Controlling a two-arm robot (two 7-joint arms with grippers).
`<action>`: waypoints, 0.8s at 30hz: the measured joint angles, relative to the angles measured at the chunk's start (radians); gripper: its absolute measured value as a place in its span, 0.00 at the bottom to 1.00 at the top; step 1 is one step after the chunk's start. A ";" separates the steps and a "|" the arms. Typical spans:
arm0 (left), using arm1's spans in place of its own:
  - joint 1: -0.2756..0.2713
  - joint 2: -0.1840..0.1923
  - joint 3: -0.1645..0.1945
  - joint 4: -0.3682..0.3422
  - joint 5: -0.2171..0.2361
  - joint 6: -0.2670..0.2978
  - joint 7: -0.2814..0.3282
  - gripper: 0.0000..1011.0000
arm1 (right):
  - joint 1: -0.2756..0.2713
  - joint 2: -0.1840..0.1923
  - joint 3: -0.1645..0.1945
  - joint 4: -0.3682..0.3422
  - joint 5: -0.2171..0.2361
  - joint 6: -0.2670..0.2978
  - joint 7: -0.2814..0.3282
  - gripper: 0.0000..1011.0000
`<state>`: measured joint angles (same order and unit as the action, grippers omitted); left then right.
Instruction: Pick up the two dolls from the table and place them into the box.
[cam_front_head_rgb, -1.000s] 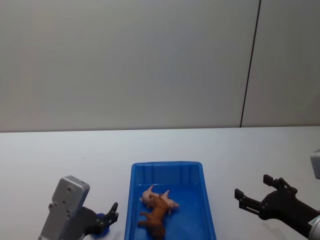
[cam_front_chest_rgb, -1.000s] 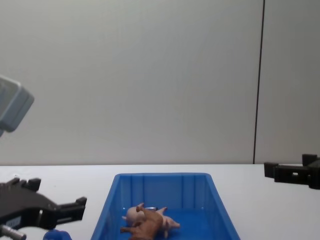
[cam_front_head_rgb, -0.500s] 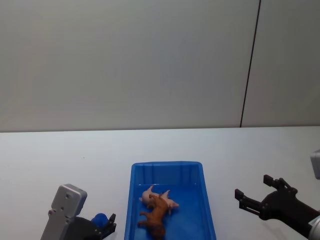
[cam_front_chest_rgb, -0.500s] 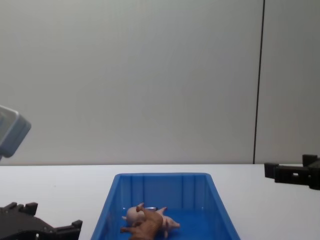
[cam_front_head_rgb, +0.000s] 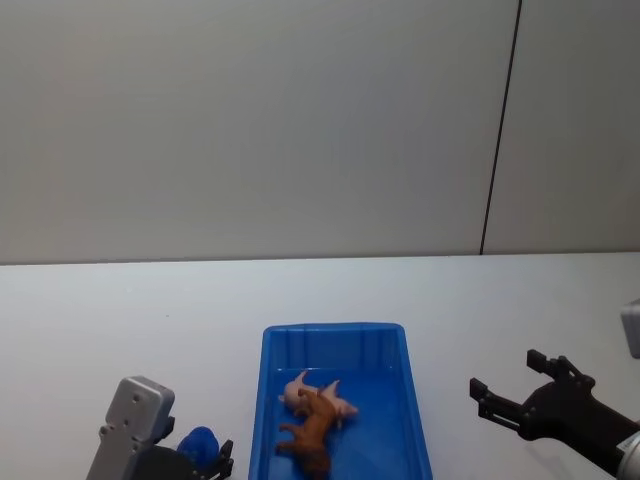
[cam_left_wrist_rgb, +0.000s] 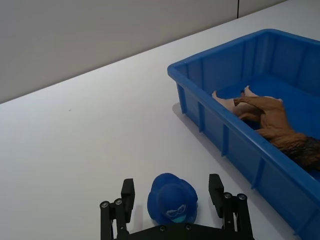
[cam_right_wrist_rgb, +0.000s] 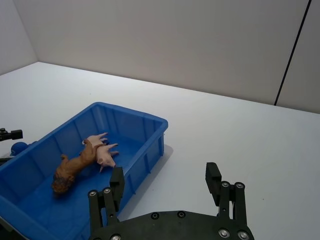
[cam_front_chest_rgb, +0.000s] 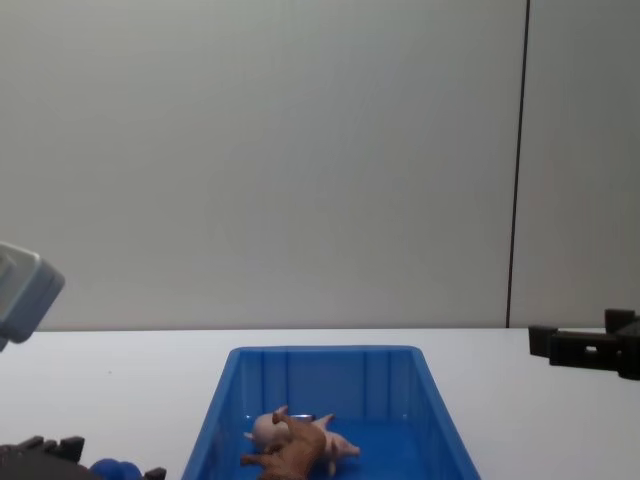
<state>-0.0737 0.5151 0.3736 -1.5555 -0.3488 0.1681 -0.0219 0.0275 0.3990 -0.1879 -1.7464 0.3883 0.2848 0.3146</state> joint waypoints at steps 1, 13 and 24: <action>-0.001 -0.002 0.000 0.005 -0.001 0.002 -0.006 0.92 | 0.000 0.000 0.000 0.000 0.000 0.000 0.000 0.99; -0.007 -0.012 -0.004 0.033 -0.007 0.015 -0.022 0.58 | 0.000 0.000 0.000 0.000 0.000 0.000 0.000 0.99; -0.012 -0.009 -0.015 0.013 0.008 0.020 -0.020 0.44 | 0.000 0.000 0.000 0.000 0.000 0.000 0.000 0.99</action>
<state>-0.0854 0.5062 0.3584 -1.5428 -0.3410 0.1885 -0.0417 0.0275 0.3990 -0.1879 -1.7463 0.3883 0.2848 0.3146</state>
